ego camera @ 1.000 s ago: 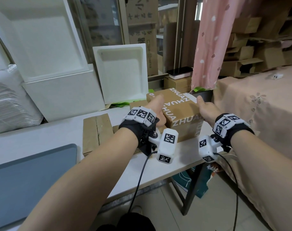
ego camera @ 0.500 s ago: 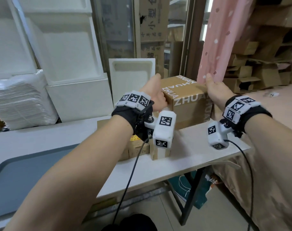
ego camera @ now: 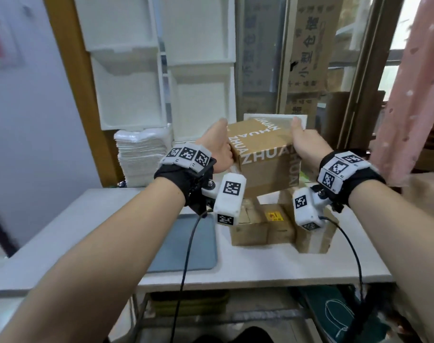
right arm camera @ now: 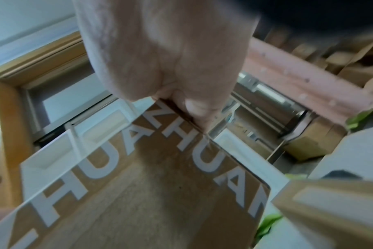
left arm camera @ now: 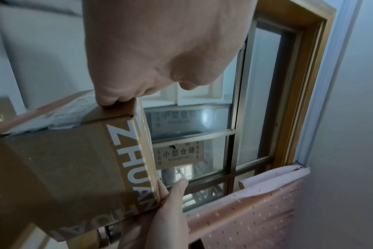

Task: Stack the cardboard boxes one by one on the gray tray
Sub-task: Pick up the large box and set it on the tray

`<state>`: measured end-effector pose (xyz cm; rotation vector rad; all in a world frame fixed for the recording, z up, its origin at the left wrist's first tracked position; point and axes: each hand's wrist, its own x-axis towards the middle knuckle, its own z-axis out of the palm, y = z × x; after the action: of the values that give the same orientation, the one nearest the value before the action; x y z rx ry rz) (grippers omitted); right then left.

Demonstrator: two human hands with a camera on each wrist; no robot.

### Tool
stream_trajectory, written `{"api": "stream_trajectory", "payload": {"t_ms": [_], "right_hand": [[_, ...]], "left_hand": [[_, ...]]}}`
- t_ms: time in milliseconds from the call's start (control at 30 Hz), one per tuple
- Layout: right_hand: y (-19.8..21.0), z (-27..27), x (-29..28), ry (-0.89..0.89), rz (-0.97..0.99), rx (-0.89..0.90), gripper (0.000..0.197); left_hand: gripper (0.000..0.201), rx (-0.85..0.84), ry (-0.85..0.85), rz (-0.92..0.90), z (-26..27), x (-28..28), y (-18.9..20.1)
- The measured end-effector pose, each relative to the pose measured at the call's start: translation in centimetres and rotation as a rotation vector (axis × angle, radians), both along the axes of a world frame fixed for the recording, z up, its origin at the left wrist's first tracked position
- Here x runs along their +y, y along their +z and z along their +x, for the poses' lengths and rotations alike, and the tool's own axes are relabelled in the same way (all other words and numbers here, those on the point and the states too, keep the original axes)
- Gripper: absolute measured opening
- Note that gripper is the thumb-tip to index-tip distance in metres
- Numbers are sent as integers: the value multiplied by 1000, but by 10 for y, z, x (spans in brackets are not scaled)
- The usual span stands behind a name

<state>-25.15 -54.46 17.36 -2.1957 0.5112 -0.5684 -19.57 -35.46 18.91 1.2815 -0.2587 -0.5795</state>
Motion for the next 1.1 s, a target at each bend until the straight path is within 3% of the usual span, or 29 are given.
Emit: {"api": "stream_trajectory", "payload": {"t_ms": [100,267,400,500,633,800,967,1100], "right_hand": [[-12,27,44,80,51,-14,81],[-34,63,115,224,78,-8,92],[-57,80,159,277,47,28,79],[-74,87,180,318,37,53,68],[-102,96,195,350,38,85,52],[-127,101,201,358,63,116,40],[-152,100,192,371,47,140,39],[-164,100,185,386,60,122,37]], "left_hand": [[48,-11,61,32,10,49,-4],[70,6,168,71,21,124,-17],[67,-4,184,137,25,169,-37],[81,40,247,171,34,192,-57],[80,87,242,207,46,209,-86],[62,75,197,266,50,208,-112],[77,113,134,247,62,208,-134],[75,98,73,267,68,209,-140]]}}
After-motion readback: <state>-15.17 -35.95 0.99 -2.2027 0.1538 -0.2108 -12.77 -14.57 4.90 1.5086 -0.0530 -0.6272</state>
